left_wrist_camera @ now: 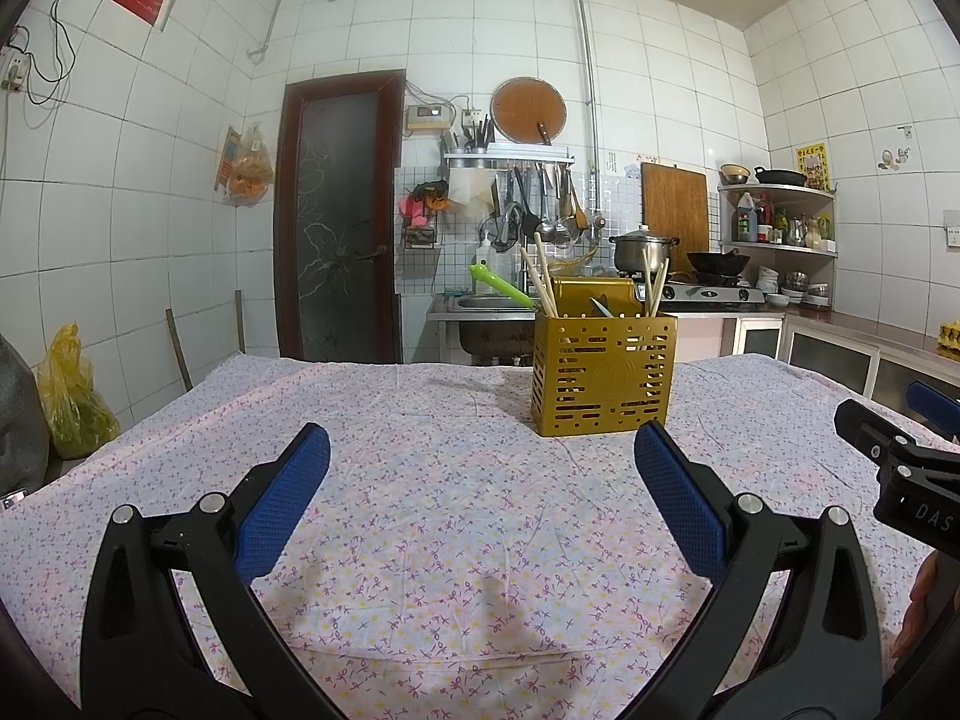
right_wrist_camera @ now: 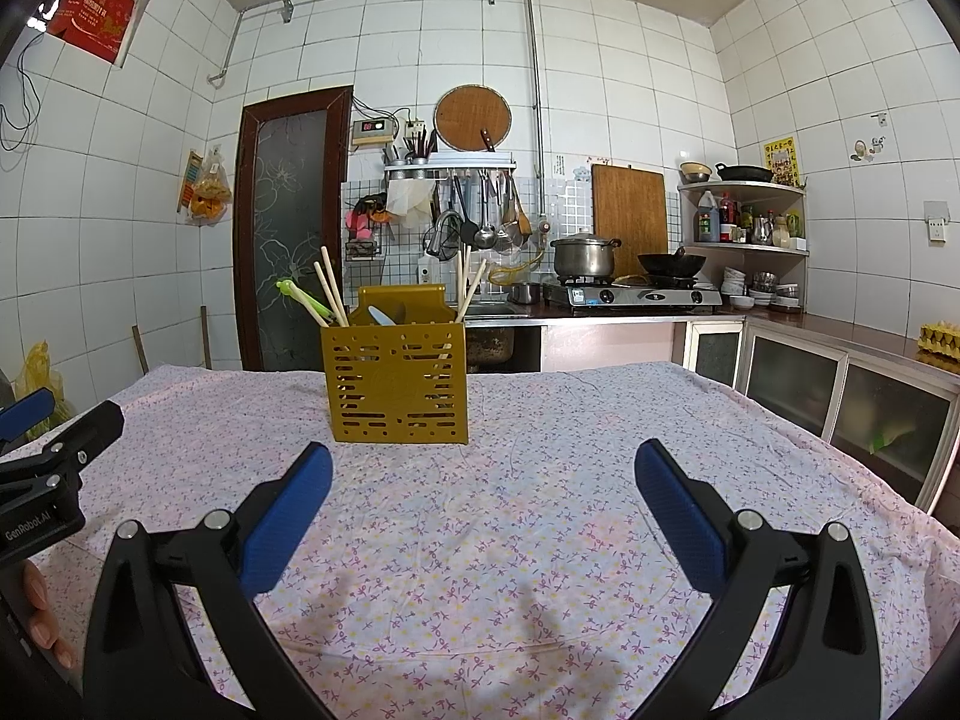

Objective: Organize utensils

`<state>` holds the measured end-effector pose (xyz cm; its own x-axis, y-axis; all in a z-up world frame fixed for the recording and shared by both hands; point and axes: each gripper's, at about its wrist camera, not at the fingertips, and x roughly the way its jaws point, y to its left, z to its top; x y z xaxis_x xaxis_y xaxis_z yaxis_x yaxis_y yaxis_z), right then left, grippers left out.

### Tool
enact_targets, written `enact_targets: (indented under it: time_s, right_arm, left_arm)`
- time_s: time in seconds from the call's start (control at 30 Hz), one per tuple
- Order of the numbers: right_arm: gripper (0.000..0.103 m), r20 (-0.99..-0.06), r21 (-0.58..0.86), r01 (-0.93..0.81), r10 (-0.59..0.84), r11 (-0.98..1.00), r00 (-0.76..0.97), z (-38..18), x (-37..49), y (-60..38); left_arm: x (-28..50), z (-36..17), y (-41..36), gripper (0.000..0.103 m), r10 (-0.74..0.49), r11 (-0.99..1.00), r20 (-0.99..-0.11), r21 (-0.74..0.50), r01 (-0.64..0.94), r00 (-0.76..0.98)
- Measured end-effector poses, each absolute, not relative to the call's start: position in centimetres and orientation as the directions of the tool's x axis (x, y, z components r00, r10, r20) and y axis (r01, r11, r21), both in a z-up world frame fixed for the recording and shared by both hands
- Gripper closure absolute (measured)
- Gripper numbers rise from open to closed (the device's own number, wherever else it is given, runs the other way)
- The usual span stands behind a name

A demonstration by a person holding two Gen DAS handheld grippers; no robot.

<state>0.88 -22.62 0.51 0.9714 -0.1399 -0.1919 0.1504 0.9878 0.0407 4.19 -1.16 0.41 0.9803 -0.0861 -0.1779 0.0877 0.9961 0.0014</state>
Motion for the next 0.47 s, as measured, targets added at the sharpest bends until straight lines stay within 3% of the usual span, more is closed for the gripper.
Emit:
enact_targets:
  time_s: [0.47]
  right_arm:
    - [0.004,-0.194,0.041,0.151,-0.140,0.988,0.971,0.57,0.84,-22.67]
  left_arm:
    - [3.87,0.83,-1.11,0.005,-0.084,0.996,-0.174,-0.002,0.085,0.981]
